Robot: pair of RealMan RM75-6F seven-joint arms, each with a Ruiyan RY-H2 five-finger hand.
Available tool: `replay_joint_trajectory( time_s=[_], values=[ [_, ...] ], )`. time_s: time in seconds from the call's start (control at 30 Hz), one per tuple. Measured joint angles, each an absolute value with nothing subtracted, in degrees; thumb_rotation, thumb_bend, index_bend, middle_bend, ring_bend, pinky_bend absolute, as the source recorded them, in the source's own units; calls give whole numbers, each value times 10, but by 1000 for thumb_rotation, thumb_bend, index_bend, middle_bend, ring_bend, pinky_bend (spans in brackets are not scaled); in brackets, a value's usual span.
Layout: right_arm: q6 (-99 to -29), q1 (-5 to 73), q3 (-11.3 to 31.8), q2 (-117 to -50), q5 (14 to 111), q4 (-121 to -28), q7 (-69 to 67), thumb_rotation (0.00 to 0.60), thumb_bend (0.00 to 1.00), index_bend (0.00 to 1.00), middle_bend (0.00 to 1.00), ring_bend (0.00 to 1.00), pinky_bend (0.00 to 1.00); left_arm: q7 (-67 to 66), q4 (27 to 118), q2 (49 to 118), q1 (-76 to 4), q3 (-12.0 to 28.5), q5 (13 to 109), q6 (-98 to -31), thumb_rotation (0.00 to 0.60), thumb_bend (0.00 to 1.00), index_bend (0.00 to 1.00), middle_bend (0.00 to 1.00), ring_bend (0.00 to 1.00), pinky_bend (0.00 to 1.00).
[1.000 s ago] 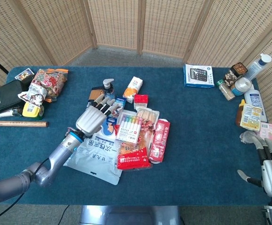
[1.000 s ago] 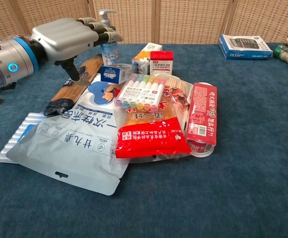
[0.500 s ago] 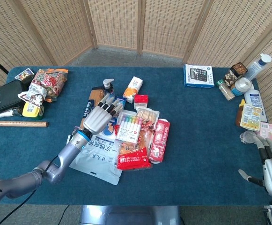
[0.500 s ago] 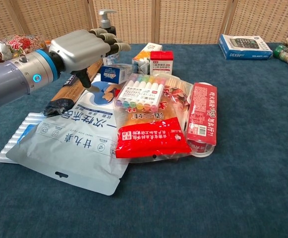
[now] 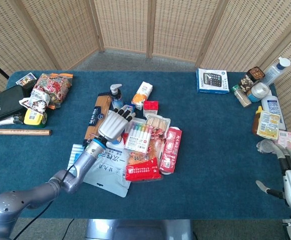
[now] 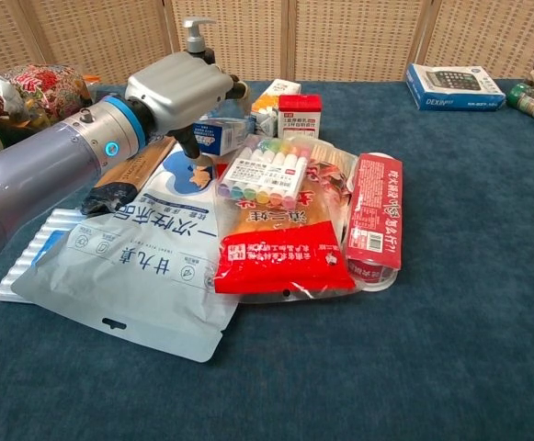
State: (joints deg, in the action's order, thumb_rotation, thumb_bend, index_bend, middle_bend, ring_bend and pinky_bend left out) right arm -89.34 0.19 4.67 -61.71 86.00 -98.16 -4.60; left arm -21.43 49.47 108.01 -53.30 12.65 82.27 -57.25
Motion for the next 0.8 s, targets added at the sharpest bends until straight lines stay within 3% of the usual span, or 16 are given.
replay_joint_trajectory(
  time_s=[0.17, 0.43, 0.8],
  values=[
    [-894, 1, 46, -617, 861, -982, -45, 600, 0, 0, 0, 0, 0, -200, 467, 1098, -539, 121, 835, -597, 600, 95, 828, 971, 881, 925],
    [-896, 1, 45, -616, 866, -985, -45, 600, 0, 0, 0, 0, 0, -205, 508, 1069, -532, 117, 841, -620, 600, 105, 829, 971, 880, 925],
    [-902, -1, 42, -615, 876, -993, -39, 600, 0, 0, 0, 0, 0, -244, 699, 972, -516, 127, 857, -673, 600, 106, 833, 972, 881, 925]
  ],
)
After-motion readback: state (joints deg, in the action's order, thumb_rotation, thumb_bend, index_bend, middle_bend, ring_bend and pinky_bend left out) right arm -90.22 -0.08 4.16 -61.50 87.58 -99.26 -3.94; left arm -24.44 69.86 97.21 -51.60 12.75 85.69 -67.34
